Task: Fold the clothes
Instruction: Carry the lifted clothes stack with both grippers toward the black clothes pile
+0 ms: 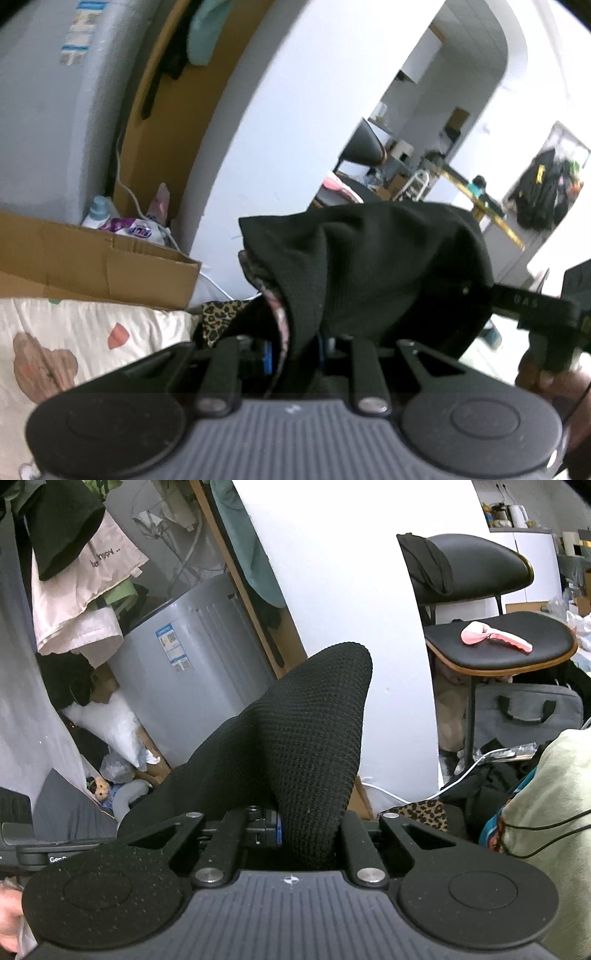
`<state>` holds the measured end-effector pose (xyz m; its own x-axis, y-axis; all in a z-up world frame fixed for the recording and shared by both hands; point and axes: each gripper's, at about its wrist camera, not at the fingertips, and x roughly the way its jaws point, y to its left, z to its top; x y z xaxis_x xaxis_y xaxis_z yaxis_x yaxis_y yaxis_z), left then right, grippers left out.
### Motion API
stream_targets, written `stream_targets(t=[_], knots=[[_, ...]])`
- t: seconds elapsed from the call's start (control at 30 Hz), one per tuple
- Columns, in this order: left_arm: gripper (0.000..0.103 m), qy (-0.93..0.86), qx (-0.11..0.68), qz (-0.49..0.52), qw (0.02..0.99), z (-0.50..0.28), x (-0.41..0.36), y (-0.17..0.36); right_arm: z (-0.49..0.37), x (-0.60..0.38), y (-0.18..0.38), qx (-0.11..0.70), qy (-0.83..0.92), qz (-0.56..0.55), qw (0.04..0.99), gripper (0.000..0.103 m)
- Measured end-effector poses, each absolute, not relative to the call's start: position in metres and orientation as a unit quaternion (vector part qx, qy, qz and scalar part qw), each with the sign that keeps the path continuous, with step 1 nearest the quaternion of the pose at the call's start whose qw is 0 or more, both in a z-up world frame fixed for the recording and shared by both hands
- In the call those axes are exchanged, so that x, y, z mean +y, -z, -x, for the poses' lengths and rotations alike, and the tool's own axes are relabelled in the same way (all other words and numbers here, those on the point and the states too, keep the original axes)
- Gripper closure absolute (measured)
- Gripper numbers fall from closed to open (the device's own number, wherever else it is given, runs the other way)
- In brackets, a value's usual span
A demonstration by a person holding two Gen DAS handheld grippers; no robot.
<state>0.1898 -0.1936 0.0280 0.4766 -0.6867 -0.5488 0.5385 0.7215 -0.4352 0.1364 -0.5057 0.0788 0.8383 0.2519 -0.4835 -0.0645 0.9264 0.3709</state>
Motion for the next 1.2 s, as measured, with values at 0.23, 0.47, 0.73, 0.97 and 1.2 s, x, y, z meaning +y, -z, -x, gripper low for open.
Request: stream_targets(t=[0.23, 0.47, 0.73, 0.97, 1.2], knots=[[0.081, 0.365, 0.361, 0.088, 0.854, -0.186, -0.211, -0.011, -0.144, -0.525, -0.058, 0.280, -0.086, -0.154, 0.944, 0.094], [0.081, 0.361, 0.345, 0.075, 0.863, -0.186, -0.229, 0.017, -0.152, -0.532, -0.026, 0.284, -0.072, -0.143, 0.945, 0.094], [0.081, 0.373, 0.355, 0.083, 0.853, -0.187, -0.245, 0.071, -0.157, -0.545, 0.020, 0.298, -0.040, -0.136, 0.944, 0.094], [0.081, 0.381, 0.360, 0.097, 0.846, -0.191, -0.258, 0.115, -0.156, -0.557, 0.063, 0.304, -0.023, -0.133, 0.943, 0.094], [0.081, 0.375, 0.376, 0.124, 0.838, -0.186, -0.267, 0.156, -0.153, -0.568, 0.100, 0.319, -0.007, -0.130, 0.939, 0.094]])
